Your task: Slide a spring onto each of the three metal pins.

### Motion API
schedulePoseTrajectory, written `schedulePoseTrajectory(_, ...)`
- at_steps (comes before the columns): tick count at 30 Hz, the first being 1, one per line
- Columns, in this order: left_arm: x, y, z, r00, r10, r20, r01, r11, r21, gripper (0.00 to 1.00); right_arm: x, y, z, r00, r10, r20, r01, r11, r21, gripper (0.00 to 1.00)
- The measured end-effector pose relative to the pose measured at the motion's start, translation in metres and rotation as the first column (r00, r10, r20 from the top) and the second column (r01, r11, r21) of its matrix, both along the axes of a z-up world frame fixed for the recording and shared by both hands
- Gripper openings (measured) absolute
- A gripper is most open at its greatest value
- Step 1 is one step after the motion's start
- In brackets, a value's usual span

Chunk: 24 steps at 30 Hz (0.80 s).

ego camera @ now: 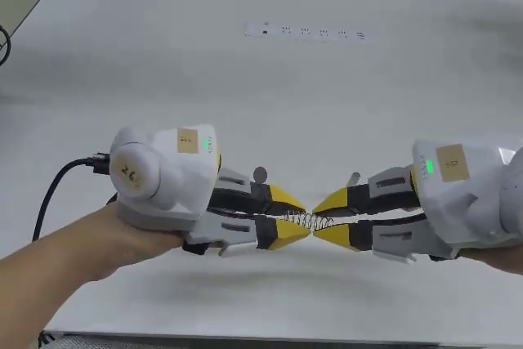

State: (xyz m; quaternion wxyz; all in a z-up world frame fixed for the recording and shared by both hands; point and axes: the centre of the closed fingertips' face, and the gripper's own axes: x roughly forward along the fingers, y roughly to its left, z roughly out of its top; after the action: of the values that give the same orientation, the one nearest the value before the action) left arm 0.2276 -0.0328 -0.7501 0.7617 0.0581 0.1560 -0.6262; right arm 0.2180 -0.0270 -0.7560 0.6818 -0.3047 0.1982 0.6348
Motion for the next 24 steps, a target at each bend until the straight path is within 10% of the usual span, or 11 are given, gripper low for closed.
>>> schedulePoseTrajectory(24, -0.0039, -0.0005, 0.0053, 1.000, -0.010, 0.028, 0.010, 1.000, -0.007, 0.02, -0.0019, -0.0012, 0.0029, 1.000, 0.004, -0.003, -0.004, 1.000, 0.013, 0.08)
